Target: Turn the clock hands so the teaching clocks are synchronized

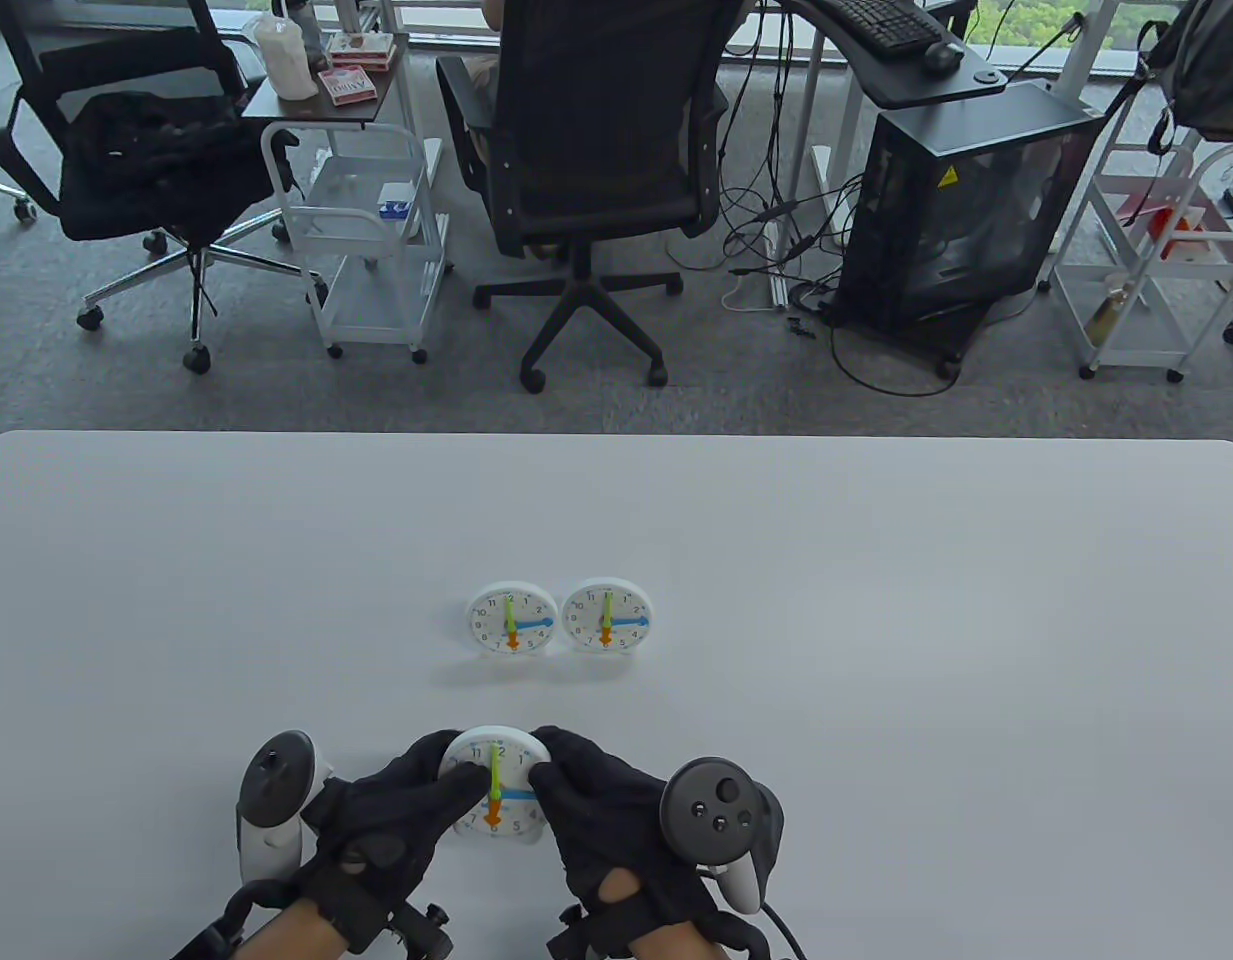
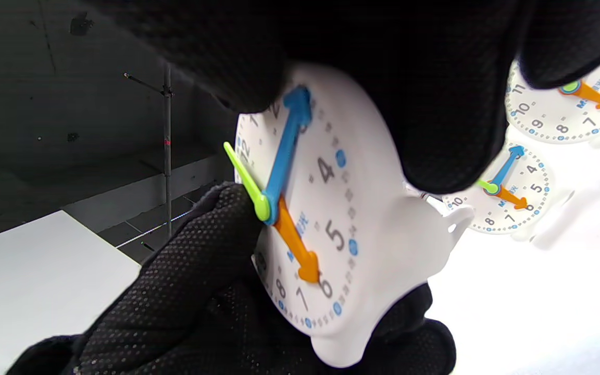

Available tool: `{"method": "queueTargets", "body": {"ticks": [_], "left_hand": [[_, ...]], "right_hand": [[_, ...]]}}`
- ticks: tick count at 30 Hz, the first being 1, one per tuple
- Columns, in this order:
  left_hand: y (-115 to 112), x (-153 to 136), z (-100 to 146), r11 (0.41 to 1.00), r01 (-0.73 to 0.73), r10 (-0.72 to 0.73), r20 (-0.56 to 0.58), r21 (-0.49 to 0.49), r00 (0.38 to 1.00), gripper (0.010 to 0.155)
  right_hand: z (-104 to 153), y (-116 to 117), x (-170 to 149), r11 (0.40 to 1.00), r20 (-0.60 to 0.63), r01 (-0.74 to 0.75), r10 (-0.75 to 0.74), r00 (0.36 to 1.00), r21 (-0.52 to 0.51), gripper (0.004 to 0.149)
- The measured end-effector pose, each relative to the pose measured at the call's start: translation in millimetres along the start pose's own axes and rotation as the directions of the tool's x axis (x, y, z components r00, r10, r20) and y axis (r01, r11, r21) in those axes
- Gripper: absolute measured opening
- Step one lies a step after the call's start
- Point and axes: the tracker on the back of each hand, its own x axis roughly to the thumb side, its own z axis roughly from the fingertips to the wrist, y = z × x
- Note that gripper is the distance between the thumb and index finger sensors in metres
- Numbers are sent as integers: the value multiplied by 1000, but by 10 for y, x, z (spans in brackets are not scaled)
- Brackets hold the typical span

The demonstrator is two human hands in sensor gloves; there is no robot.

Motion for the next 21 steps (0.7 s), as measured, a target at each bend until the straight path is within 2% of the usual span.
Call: {"method": "queueTargets", "body": {"ticks": [10,13,21], "left_hand": [[12,10,1,999,32,-32,20,4,999,52],[-10,21,-18,998,42,-40,43,-50,998,50],[-6,50,-63,978,187,-177,96,-96,979,49]], "right_hand": [[4,-2,1,1000,5,-8,8,1000,5,52],[7,-36,26,1000,17,2,-2,1000,-1,53],[-50,-110,64,978,90,-179,170,981,107,54]]}}
